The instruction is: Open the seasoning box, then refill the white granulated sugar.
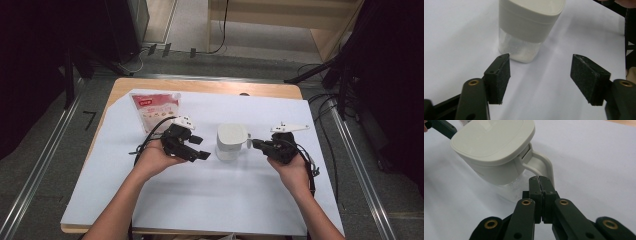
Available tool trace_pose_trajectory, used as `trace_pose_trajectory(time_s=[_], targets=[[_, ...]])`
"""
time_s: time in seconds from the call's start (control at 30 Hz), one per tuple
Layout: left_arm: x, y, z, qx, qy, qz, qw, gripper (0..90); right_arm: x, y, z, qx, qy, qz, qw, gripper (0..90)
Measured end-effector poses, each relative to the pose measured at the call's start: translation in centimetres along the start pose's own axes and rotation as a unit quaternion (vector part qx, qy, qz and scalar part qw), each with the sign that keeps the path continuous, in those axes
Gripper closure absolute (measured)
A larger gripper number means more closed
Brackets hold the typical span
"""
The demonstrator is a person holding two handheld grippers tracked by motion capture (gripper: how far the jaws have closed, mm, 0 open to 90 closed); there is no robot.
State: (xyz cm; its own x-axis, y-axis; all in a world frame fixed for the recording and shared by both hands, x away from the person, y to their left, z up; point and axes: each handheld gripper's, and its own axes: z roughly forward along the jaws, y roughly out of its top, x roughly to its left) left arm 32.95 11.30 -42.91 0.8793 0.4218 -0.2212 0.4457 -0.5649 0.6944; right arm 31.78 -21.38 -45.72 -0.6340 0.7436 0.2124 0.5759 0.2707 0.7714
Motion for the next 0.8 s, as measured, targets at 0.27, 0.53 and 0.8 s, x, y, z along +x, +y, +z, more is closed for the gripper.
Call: trace_pose_trajectory(time_s=[0.27, 0.53, 0.8], targets=[[0.8, 1.3, 0.5, 0.008, -0.016, -0.002, 0.9998, 21.7, -1.5, 1.2, 0.2, 0.007, 0.0, 0.01, 0.9999, 90.0], [1.9, 2.3, 1.8, 0.033, -0.023, 0.014, 0.9991, 21.3, -1.8, 1.5, 0.8, 0.006, 0.002, 0.017, 0.9998, 90.0], [2.5, 3.1, 2.3, 0.046, -0.037, 0.043, 0.9973, 23.5, -1.6, 1.5, 1.1, 0.006, 0.004, 0.012, 0.9999, 90.0]])
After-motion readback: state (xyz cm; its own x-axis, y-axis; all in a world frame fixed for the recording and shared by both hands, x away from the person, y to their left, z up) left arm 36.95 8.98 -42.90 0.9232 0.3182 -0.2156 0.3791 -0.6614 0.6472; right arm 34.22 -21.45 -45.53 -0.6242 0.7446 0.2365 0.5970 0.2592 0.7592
